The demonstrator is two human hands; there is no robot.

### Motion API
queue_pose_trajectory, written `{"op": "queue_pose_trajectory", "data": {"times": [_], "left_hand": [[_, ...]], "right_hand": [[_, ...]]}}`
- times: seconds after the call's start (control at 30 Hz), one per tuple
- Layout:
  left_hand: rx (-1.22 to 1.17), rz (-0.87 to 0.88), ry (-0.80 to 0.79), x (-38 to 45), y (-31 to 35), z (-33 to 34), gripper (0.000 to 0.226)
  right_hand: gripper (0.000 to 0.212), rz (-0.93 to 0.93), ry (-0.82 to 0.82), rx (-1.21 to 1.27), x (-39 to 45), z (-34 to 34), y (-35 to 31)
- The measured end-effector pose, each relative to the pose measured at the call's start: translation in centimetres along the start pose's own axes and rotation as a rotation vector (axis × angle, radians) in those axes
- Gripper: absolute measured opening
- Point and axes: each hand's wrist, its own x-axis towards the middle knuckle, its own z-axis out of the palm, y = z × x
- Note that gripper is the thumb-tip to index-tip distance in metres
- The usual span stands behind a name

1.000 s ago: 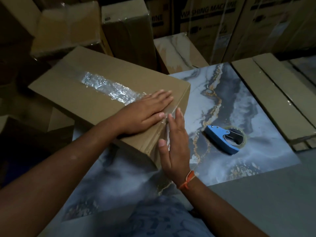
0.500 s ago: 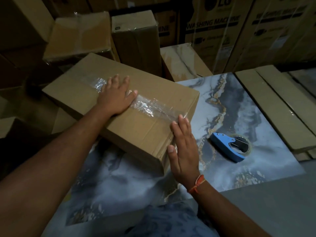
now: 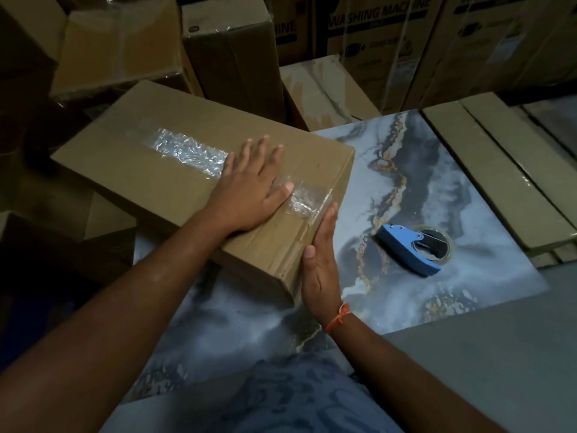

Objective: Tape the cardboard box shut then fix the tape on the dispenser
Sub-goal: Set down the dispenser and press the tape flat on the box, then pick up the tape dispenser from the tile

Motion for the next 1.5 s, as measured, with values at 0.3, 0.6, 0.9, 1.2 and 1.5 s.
{"op": "queue_pose_trajectory", "data": {"times": [0.3,0.6,0.9,1.2,1.5], "left_hand": [[-0.002,-0.055,-0.001,-0.1,0.8,0.2,0.078],[-0.059,-0.02,-0.027,-2.0,3.8,0.3,0.083],[-0.107,0.031,-0.071,-3.9,7.6,0.1,0.072],[-0.254,0.031,0.083,-5.0,14.8,0.4,0.065],[-1.205,-0.58,0.206,-2.3,25.7,9.5,0.021]], "right_hand": [[0.083,0.188,-0.167,0.0,-1.3,-0.4,1.6],[0.07,0.306,-0.324,-0.079,-1.3,-2.8,2.7],[0.045,0.286,-0.207,-0.195,-0.2,-10.6,3.3],[0.022,0.073,-0.214,-0.705,2.3,-20.7,8.3],[0.042,-0.083,-0.505,-0.864,3.9,-27.3,12.8]]}}
